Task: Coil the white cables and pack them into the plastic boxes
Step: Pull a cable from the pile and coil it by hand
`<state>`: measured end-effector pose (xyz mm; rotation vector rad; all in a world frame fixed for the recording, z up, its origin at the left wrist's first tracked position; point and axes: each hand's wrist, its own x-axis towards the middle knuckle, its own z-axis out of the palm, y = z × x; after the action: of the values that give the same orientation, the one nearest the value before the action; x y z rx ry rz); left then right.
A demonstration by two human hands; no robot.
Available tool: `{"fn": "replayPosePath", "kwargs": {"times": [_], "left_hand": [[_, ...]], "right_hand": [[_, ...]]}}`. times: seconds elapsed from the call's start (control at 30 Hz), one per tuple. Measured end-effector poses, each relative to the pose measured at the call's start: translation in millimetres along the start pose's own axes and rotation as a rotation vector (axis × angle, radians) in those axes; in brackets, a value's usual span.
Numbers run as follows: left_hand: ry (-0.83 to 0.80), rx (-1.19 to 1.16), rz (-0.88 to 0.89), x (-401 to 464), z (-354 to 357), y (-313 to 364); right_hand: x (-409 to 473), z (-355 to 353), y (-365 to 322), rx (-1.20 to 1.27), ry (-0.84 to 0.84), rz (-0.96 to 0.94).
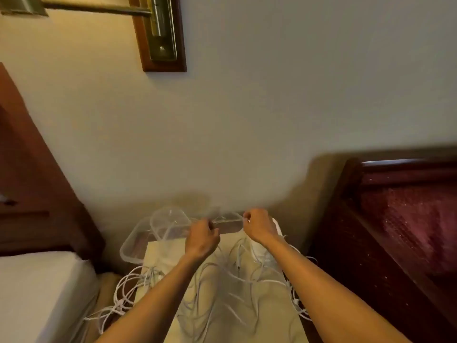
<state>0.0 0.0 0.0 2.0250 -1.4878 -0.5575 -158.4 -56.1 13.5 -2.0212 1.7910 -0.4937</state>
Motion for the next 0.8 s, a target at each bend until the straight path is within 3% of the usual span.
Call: {"fn": "replayPosePath", "kwargs": {"times": [0.23,0.4,0.6,0.8], "left_hand": [[0.067,0.269,-0.135,44.7,39.6,-8.9],[0.051,0.300,-0.143,45.0,34.8,-2.4],[0.203,0.093,0.026,12.7,-14.8,34.0],[0.290,-0.138,0.330,-99.5,-40.0,62.9]], "right_hand": [[58.3,42.0,7.8,-0.211,-0.108,0.051],[56.6,42.4,5.9,-0.155,-0.027,0.020],[10.6,-25.6,-2.0,0.054,0.202,-0.075],[-104.4,-75.2,22.9,0.240,0.360,-0.057]]}}
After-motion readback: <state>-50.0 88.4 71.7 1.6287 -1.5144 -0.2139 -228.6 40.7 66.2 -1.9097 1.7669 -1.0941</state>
